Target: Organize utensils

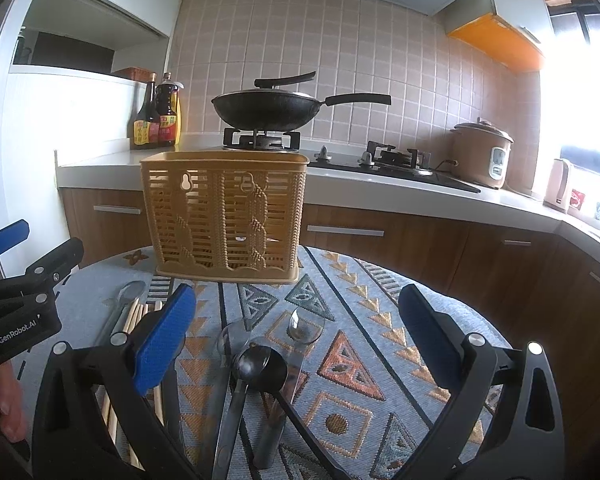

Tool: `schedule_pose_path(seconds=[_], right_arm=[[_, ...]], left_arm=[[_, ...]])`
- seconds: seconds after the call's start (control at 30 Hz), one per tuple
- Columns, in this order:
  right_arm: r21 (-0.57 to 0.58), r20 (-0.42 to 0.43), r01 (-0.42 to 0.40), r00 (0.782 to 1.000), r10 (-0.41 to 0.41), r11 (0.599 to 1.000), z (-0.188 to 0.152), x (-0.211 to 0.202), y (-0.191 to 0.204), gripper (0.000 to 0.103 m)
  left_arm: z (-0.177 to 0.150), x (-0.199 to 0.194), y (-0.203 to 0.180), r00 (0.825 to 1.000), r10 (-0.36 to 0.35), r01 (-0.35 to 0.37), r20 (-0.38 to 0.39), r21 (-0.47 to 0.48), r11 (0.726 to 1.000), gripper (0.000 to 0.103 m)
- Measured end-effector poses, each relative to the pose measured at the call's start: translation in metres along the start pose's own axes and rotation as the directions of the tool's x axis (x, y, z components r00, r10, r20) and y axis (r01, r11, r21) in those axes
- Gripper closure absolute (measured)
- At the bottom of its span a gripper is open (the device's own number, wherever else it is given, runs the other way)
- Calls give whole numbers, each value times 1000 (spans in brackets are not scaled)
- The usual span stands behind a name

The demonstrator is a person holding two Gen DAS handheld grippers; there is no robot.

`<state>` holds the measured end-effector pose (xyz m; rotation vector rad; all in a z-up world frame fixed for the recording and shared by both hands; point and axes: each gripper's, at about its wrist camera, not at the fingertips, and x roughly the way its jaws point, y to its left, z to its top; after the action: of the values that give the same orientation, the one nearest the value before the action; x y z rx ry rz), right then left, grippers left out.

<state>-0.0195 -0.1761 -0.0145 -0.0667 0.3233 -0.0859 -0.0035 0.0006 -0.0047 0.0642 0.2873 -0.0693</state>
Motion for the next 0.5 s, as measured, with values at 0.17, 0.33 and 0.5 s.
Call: schedule_pose_path(seconds=[0.17, 0.33, 0.5], right_arm=[[-2, -2, 3, 1000, -3, 1000, 0, 1, 1, 6], [-3, -10, 7, 1000, -7, 1000, 0, 2, 0, 6], [-5, -15, 6, 1000, -6, 1000, -1, 4, 1, 6]], left_arm=[[-1, 0, 0, 1000, -7, 7, -5, 1, 1000, 14], [-1, 0, -1, 1000, -11, 11, -10, -2, 1000, 14], [-1, 0, -2, 1000, -14, 14, -11, 1, 1000, 14]])
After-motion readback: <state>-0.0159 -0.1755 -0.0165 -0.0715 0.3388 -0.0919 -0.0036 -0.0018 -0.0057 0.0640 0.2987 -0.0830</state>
